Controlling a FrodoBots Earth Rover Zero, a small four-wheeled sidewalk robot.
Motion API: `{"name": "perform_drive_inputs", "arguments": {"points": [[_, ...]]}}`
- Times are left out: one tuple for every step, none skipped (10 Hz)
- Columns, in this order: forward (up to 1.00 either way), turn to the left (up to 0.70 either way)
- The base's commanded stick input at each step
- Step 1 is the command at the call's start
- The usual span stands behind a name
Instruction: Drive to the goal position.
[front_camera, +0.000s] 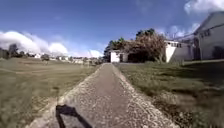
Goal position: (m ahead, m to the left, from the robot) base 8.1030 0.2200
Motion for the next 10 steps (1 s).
{"name": "perform_drive_inputs", "arguments": {"points": [[1.0, 0.0], [1.0, 0.0], [1.0, 0.0], [1.0, 0.0], [1.0, 0.0], [1.0, 0.0], [1.0, 0.0], [1.0, 0.0], [1.0, 0.0], [1.0, 0.02]]}}
